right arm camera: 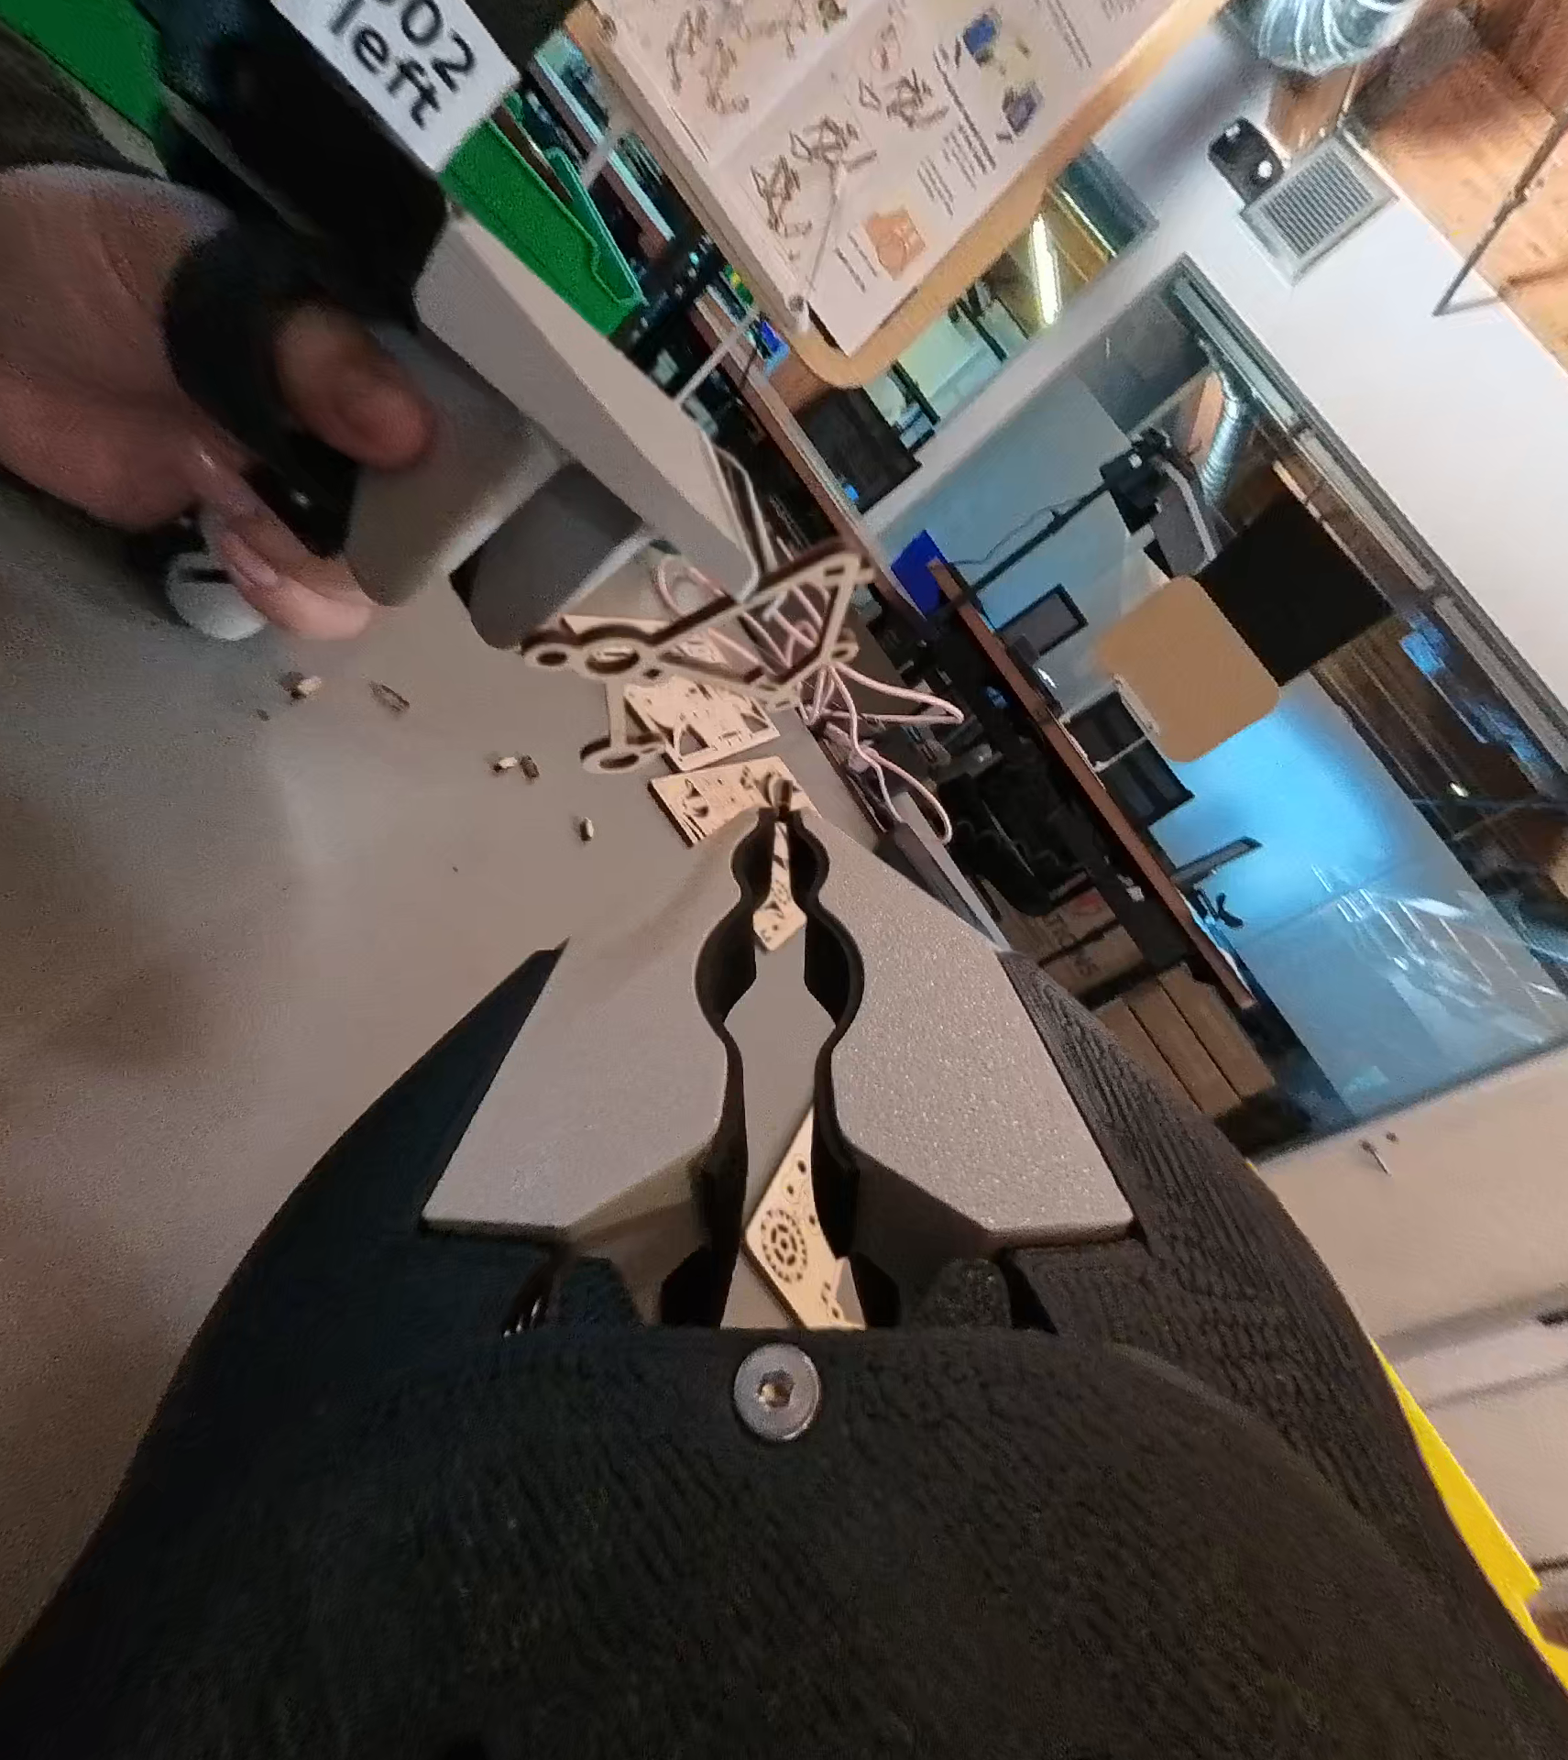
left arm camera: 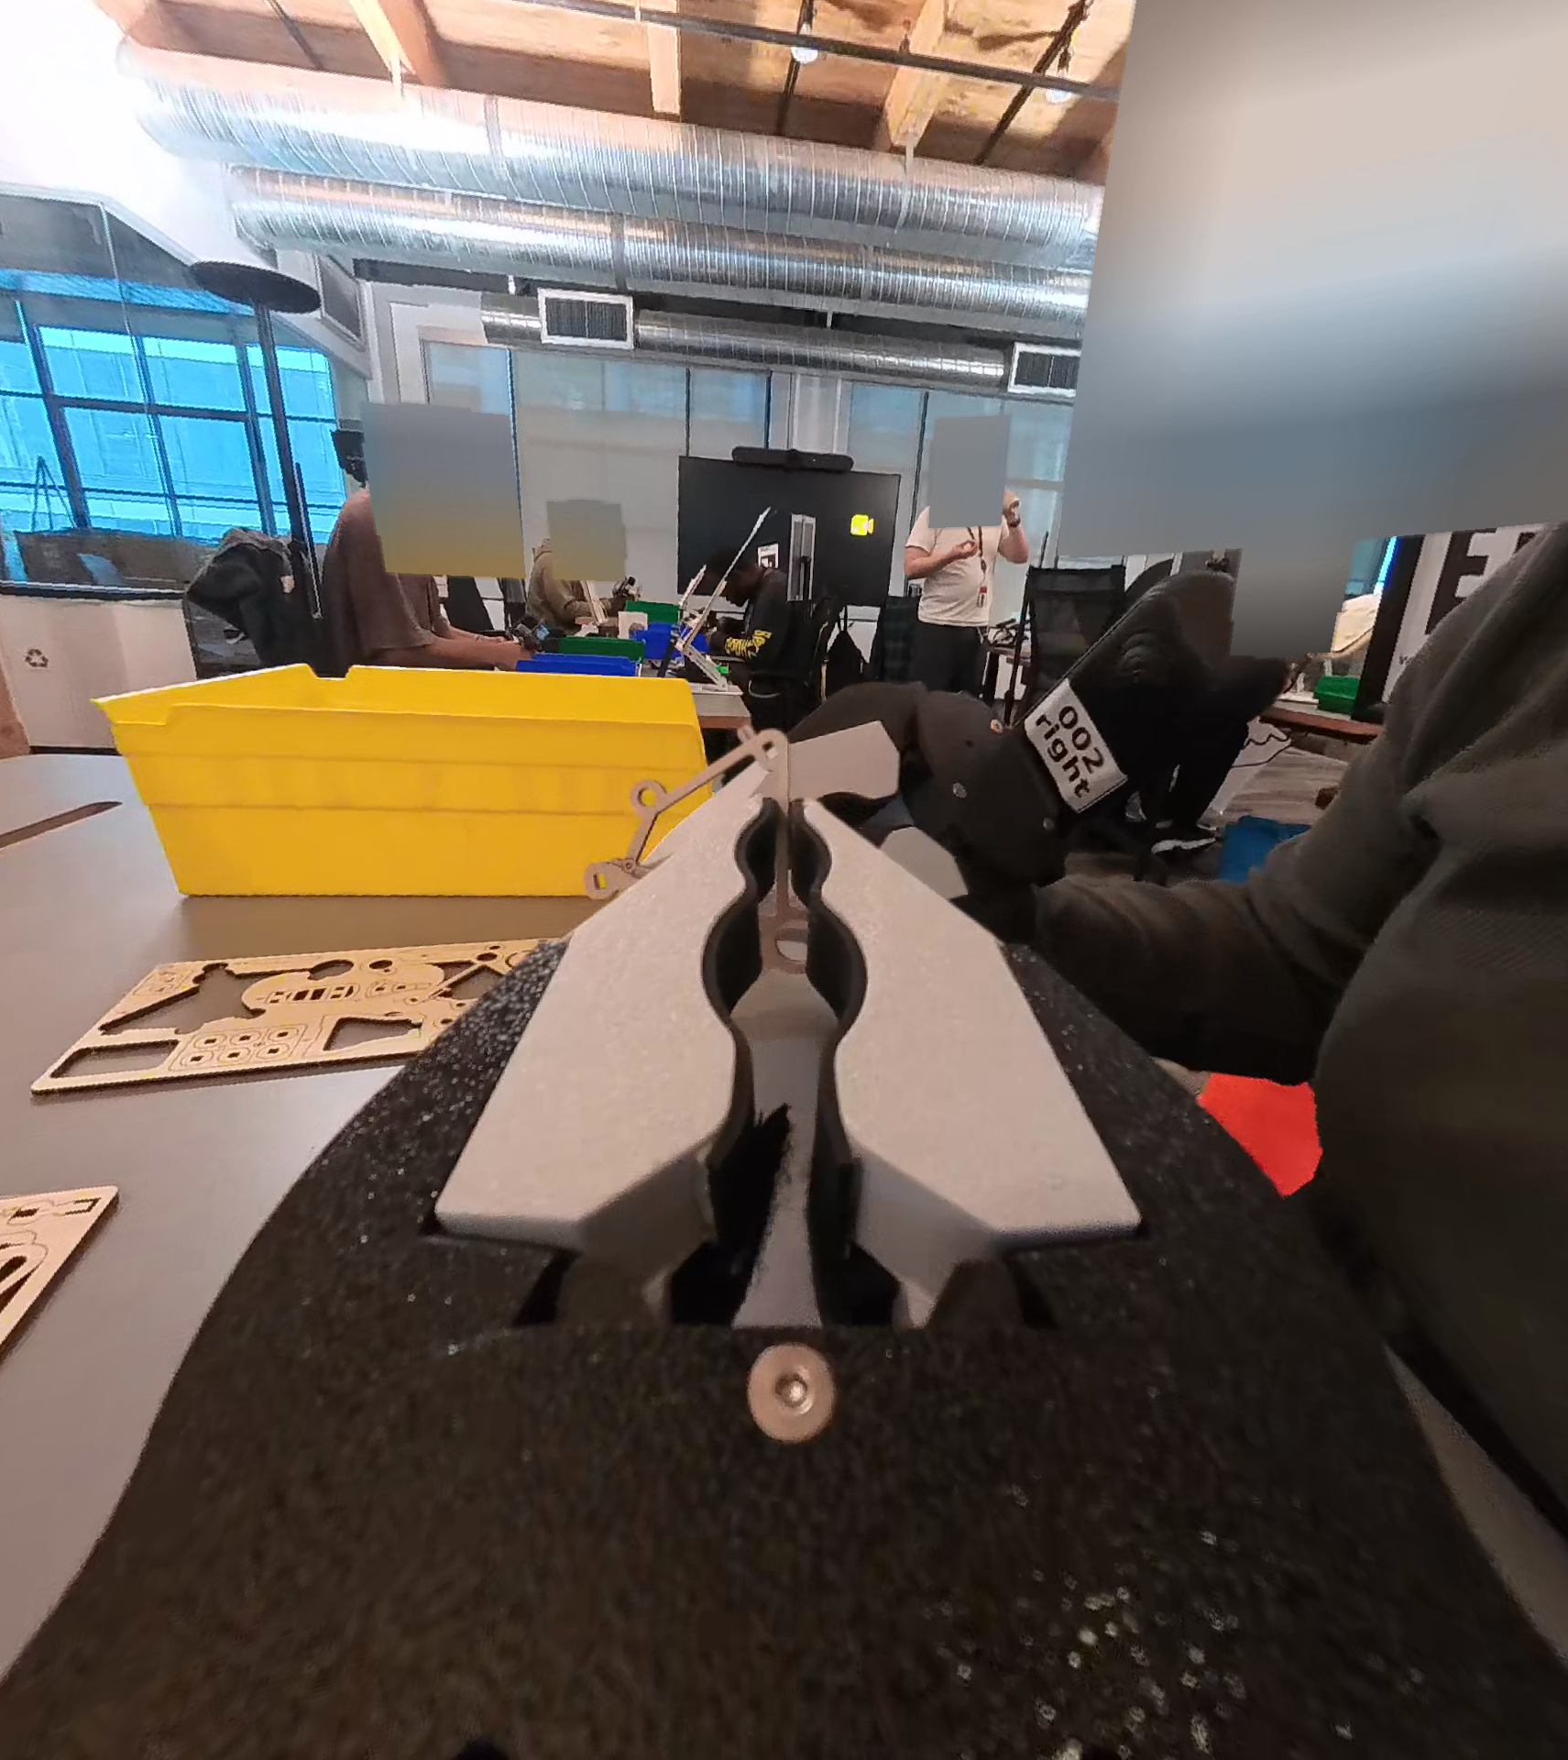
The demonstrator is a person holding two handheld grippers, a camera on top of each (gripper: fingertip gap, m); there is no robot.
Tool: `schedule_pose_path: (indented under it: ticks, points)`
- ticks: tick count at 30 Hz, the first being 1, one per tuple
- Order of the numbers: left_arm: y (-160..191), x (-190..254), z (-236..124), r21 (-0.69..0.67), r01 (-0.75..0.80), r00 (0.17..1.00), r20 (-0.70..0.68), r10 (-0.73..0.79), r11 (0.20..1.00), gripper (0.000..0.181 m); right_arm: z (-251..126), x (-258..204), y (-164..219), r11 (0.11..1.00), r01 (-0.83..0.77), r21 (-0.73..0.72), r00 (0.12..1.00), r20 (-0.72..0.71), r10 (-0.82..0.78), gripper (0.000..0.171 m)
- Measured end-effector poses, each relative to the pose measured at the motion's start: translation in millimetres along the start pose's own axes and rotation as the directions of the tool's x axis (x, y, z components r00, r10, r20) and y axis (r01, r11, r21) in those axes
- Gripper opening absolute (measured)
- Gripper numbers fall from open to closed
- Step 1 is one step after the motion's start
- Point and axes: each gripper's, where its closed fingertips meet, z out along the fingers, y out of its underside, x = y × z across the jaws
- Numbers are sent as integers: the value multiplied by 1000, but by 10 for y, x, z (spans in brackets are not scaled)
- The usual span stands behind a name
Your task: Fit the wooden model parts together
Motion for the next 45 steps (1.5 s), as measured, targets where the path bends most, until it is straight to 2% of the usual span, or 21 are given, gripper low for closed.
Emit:
schedule_pose_path:
  ticks: [4,8,15,25,45]
  points:
    - [19,5,7,-11,-1,1000,-1,1,1000,0,-26,-20,-52,999,-10,36,1000,20,9,0]
    - [24,-54,-1,-15,18,999,28,-18,1000,0,-80,53,-130,997,11,80,1000,-28,-8,1]
    - [84,-137,-3,-61,1,996,94,5,998,0,-90,53,-168,993,87,78,995,-65,-82,0]
    - [107,-94,13,-78,-8,998,67,13,997,0,-141,89,-243,988,7,152,999,-43,-1,1]
    - [139,-68,33,-100,-11,999,49,16,995,0,-151,41,-274,985,53,162,998,-28,-49,1]
